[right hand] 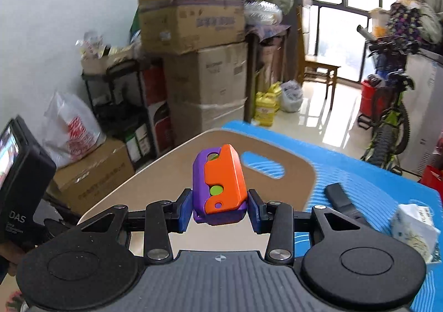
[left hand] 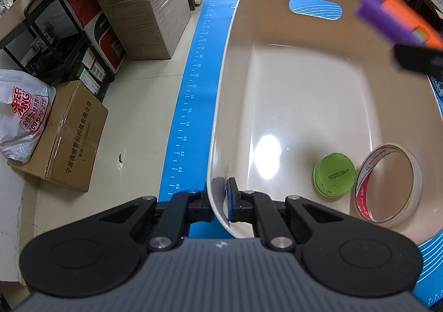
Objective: Organize rigid objects
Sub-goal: 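Carry the orange-purple toy into the basket and release it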
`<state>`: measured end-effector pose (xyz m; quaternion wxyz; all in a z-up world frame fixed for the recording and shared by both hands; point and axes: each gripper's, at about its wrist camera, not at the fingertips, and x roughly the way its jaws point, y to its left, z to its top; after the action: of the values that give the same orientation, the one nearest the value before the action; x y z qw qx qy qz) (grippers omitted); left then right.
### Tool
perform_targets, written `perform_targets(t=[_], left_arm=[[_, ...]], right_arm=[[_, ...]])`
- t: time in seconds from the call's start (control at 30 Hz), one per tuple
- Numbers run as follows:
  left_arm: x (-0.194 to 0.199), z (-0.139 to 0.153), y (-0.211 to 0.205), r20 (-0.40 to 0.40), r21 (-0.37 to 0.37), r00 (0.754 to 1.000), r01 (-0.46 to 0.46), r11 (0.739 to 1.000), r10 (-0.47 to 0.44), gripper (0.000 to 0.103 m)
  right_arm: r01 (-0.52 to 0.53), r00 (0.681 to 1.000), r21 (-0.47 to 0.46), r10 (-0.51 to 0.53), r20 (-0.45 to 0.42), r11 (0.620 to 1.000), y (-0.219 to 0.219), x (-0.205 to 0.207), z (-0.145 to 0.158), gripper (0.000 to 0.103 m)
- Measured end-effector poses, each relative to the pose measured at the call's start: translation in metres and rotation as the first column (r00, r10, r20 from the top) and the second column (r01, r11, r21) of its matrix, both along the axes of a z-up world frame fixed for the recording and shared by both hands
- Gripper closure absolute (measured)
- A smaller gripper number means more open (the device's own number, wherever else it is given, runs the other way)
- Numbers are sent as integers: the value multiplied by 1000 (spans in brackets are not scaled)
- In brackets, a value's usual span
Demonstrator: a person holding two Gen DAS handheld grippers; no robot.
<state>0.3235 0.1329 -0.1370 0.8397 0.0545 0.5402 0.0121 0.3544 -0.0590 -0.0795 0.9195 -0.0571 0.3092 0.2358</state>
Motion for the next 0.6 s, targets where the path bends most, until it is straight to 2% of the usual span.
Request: perform_targets(t=[0.23, 0.33, 0.6], left_arm=[[1, -1, -2, -6, 7, 1000, 6, 1000, -6, 93], [1, -2, -3, -4, 8, 1000, 2, 1000, -2, 93], [1, -2, -4, -4, 9, 1000, 3, 1000, -3, 93]], right_arm=[[-66, 994, -87, 58, -91, 994, 35, 6, -27, 56], [-97, 985, -121, 78, -157, 988, 47, 13, -39, 56], [-144, 963, -264, 73, -260, 954, 70, 20, -71, 56]])
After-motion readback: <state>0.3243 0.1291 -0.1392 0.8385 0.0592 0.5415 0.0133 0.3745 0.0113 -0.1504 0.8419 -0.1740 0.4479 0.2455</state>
